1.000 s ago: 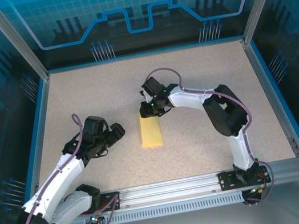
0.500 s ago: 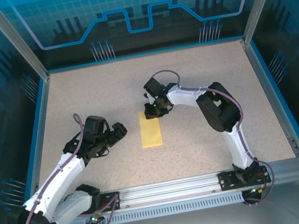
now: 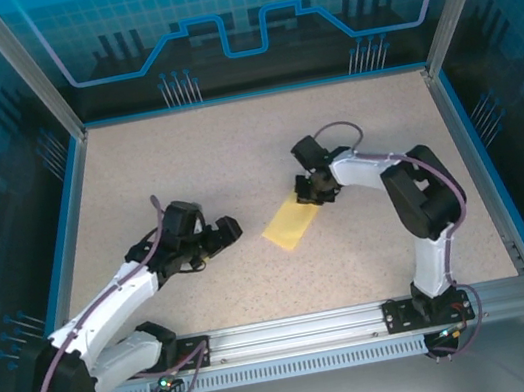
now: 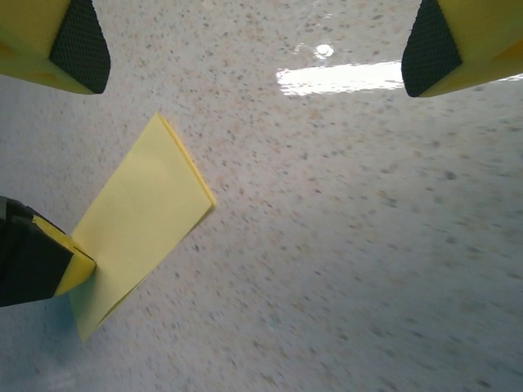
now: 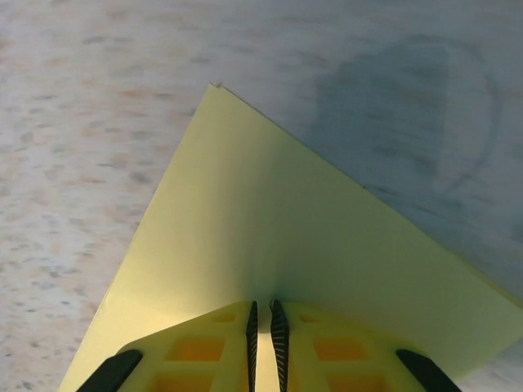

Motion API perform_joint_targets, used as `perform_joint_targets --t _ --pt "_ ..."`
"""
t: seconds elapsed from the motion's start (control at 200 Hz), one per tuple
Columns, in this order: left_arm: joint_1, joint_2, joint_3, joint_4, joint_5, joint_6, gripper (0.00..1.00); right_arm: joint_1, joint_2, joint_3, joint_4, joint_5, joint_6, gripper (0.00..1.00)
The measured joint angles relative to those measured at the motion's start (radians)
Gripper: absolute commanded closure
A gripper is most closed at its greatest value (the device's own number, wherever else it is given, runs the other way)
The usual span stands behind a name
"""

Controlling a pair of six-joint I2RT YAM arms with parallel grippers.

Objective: Fold a paper plane with a square sheet of paper (pick it up from the middle)
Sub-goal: Rotate the paper at the bottom-center of the table.

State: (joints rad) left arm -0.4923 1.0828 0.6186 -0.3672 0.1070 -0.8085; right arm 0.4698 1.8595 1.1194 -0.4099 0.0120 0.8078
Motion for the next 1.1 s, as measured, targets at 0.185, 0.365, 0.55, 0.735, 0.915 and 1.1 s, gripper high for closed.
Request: perform_joint_targets --t 0.185,0.365,0.55,0.735,0.915,1.1 --pt "-0.127 0.153 0.007 0.141 0.033 -0.029 0.33 -0.027 -0.130 -0.182 0.076 -0.009 0.112 0.83" --pt "-0.244 0.341 0.064 0.297 0.048 -0.101 0.50 -0.024 -0.241 -0.337 0.174 -0.058 0.253 0.83" --pt "-0.284 0.453 0.094 0.404 0.048 -0.152 0.58 0.009 -0.271 -0.380 0.213 -0.069 0.372 0.82" --pt "-0.284 0.489 0.095 0.426 0.048 -0.163 0.61 0.082 -0.270 -0.387 0.243 -0.073 0.454 0.82" --pt "-0.284 0.489 0.094 0.440 0.048 -0.163 0.66 0.142 -0.252 -0.375 0.262 -0.073 0.493 0.82" --pt "-0.284 0.490 0.092 0.463 0.048 -0.179 0.77 0.167 -0.246 -0.372 0.277 -0.076 0.485 0.83"
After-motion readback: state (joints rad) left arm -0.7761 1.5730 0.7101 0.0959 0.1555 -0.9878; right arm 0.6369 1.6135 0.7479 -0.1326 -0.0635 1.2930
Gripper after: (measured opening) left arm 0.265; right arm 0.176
